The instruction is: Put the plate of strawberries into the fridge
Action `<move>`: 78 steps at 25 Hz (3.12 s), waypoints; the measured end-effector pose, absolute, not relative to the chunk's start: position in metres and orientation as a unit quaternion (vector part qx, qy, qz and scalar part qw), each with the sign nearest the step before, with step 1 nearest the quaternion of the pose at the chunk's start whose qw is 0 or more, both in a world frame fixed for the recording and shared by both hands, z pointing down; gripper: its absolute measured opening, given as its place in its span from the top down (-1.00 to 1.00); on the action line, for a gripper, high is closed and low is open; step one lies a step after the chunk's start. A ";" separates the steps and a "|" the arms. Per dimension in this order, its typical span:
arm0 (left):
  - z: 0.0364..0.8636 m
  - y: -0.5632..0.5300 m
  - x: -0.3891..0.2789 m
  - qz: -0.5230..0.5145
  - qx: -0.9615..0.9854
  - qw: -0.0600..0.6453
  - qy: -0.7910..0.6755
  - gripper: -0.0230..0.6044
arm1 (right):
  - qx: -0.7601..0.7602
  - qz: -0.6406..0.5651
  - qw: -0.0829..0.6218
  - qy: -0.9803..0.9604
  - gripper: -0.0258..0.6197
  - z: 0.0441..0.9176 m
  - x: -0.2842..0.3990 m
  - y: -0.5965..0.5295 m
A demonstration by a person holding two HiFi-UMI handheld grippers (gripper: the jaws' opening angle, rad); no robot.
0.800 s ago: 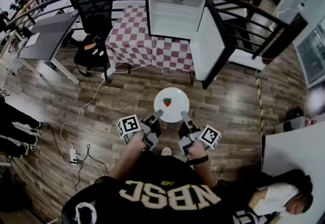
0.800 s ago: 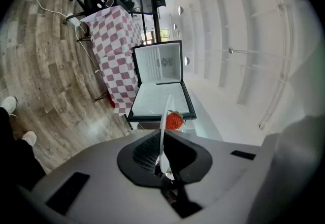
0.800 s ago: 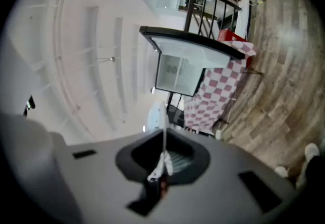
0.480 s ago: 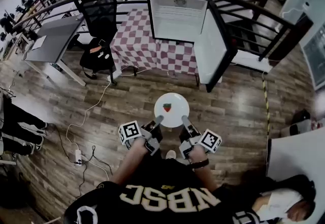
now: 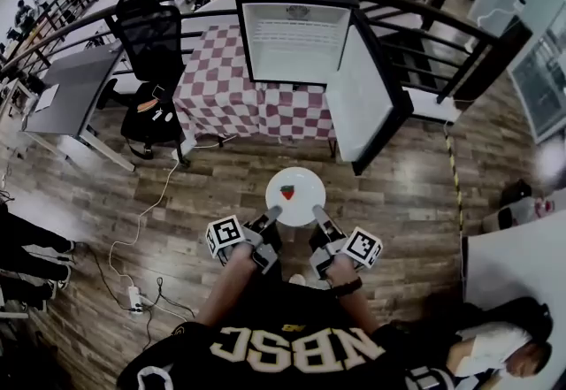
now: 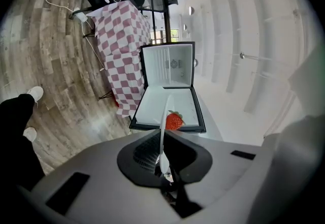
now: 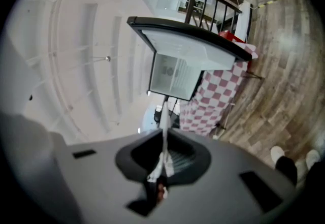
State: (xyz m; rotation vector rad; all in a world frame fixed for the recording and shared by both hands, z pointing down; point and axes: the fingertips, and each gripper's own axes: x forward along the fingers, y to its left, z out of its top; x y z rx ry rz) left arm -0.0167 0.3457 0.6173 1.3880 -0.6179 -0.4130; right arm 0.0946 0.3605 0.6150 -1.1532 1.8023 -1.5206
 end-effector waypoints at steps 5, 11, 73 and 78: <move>0.616 0.283 -0.034 -0.179 0.631 0.706 -0.268 0.85 | -0.449 -0.556 0.262 0.648 0.82 0.610 0.080 0.307; 0.608 0.214 -0.069 -0.190 0.637 0.693 -0.279 0.85 | -0.445 -0.553 0.270 0.651 0.82 0.604 0.046 0.233; 0.606 -0.173 0.017 -0.147 0.648 0.692 -0.282 0.85 | -0.472 -0.535 0.301 0.634 0.81 0.595 0.125 -0.149; 0.603 -0.198 0.020 -0.150 0.655 0.686 -0.280 0.85 | -0.478 -0.533 0.301 0.630 0.81 0.596 0.128 -0.172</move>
